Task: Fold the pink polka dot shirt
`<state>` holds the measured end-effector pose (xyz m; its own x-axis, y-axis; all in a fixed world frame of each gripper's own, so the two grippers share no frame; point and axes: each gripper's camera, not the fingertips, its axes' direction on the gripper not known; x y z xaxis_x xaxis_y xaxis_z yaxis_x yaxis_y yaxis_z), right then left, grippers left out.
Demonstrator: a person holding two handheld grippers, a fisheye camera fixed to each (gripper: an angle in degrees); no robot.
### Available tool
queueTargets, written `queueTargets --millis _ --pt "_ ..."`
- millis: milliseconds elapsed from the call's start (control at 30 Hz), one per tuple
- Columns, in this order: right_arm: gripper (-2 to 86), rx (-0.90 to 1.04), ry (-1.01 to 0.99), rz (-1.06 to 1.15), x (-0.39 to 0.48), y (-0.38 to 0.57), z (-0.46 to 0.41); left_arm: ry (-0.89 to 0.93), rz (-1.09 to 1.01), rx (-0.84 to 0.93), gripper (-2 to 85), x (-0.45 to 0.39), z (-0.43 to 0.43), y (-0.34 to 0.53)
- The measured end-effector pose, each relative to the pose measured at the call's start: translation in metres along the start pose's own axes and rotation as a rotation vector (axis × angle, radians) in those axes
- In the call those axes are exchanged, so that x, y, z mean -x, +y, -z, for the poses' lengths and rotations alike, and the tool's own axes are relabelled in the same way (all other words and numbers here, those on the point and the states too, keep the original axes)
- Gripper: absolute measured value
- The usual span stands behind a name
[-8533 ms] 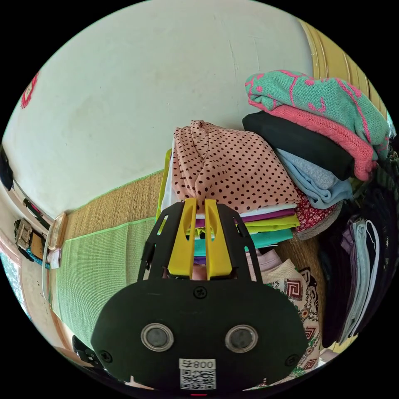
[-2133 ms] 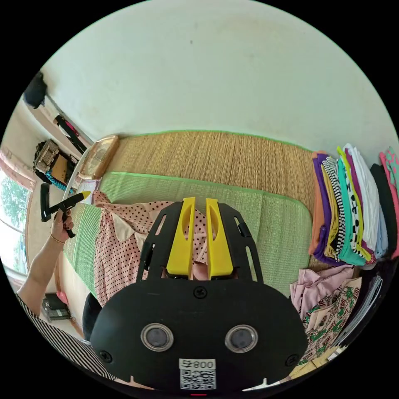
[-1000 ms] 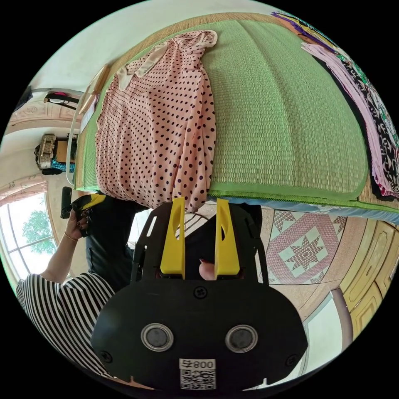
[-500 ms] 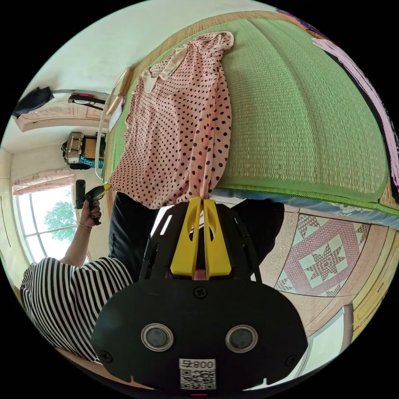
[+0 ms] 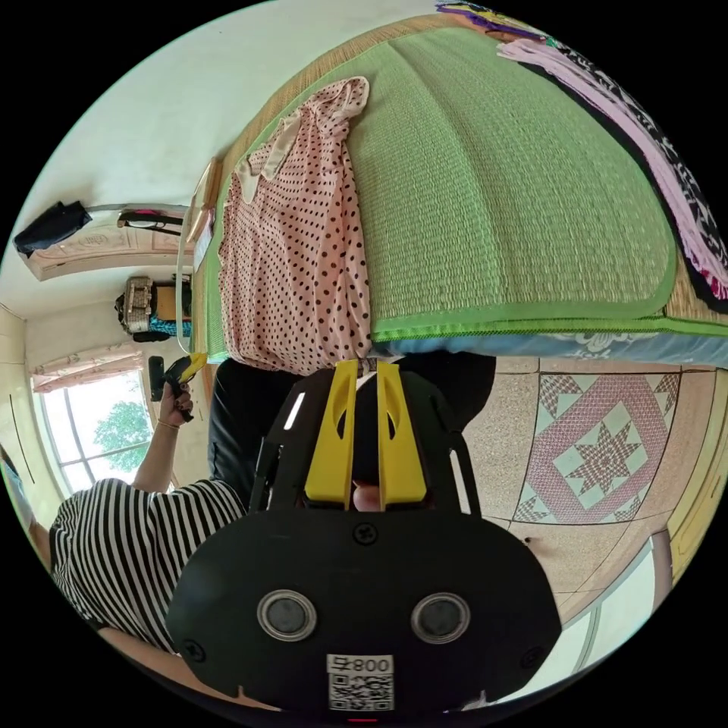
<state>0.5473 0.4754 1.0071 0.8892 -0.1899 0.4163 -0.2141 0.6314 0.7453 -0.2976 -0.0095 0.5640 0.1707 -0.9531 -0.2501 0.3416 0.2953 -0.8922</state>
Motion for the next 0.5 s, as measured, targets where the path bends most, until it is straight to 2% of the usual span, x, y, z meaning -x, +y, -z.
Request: queueTargets --millis 167,333,500 --pt "8.0 -0.091 0.086 0.088 0.045 -0.046 0.013 -0.096 -0.055 -0.040 8.2 -0.024 0.007 -0.061" --pt "8.8 -0.160 0.252 0.237 0.112 -0.119 0.018 -0.190 -0.063 -0.070 8.8 -0.046 0.003 -0.144" --pt "9.3 -0.161 0.380 0.349 0.160 -0.185 0.006 -0.299 -0.052 -0.089 9.1 -0.059 0.000 -0.204"
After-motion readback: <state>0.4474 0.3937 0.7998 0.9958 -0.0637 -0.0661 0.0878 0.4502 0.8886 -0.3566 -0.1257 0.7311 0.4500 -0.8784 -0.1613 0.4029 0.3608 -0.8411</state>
